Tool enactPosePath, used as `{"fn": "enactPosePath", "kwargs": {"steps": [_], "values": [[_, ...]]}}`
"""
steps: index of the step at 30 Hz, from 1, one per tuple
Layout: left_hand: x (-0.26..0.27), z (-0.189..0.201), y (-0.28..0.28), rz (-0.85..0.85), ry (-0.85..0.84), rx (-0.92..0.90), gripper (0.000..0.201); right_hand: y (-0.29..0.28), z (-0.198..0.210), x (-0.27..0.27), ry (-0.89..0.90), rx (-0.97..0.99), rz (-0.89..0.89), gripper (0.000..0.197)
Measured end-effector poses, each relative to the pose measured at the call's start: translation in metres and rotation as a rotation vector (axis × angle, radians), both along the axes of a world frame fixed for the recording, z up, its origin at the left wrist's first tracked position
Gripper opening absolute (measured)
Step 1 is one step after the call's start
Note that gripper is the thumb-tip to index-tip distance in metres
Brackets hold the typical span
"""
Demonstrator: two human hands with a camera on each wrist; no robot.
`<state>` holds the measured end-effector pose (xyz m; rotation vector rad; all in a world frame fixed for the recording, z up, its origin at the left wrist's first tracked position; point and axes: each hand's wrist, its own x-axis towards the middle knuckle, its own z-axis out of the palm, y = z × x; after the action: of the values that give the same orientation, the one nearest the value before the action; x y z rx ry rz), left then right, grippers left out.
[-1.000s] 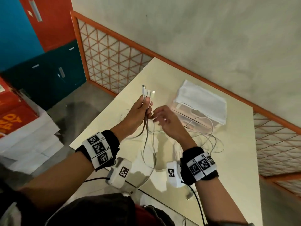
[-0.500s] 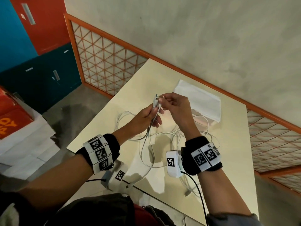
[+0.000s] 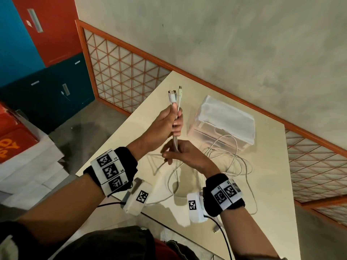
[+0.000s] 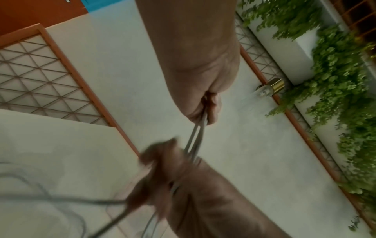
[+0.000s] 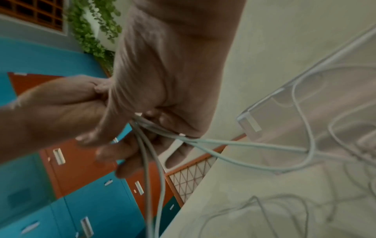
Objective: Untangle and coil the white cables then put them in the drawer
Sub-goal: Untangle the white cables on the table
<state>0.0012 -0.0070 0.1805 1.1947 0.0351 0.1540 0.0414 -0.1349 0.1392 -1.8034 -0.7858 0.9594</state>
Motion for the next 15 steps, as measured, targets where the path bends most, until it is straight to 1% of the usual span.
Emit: {"fn": "enactPosePath", "kwargs": {"steps": [1, 2, 4, 6, 8, 9, 10, 12, 14, 15], "values": [[0.001, 0.004, 0.001, 0.01, -0.015, -0.003, 0.038, -0.001, -0.002, 0.003, -0.04, -0.039, 0.011, 0.011], [0.001, 0.008, 0.002, 0.022, -0.031, -0.006, 0.039, -0.004, -0.007, 0.008, -0.097, -0.093, 0.017, 0.022], [0.004, 0.018, 0.008, 0.066, -0.065, -0.01, 0.039, -0.018, -0.021, 0.02, -0.239, -0.246, 0.009, 0.038], [0.005, 0.025, 0.018, 0.124, -0.083, 0.013, 0.039, -0.041, -0.04, 0.032, -0.308, -0.329, -0.053, 0.047], [0.005, 0.025, 0.024, 0.172, -0.07, 0.079, 0.039, -0.06, -0.051, 0.04, -0.301, -0.313, -0.165, 0.048], [0.003, 0.024, 0.025, 0.19, -0.054, 0.151, 0.037, -0.065, -0.05, 0.042, -0.3, -0.311, -0.201, 0.046], [0.001, 0.021, 0.026, 0.206, -0.027, 0.263, 0.036, -0.067, -0.047, 0.044, -0.309, -0.314, -0.217, 0.043], [0.0, 0.01, 0.026, 0.185, 0.075, 0.57, 0.038, -0.067, -0.037, 0.047, -0.36, -0.295, -0.221, 0.04], [-0.001, -0.005, 0.025, 0.011, 0.144, 0.833, 0.04, -0.066, -0.022, 0.049, -0.413, -0.225, -0.22, 0.042], [-0.001, -0.013, 0.023, -0.081, 0.154, 0.914, 0.044, -0.065, -0.012, 0.05, -0.439, -0.187, -0.215, 0.043]]}}
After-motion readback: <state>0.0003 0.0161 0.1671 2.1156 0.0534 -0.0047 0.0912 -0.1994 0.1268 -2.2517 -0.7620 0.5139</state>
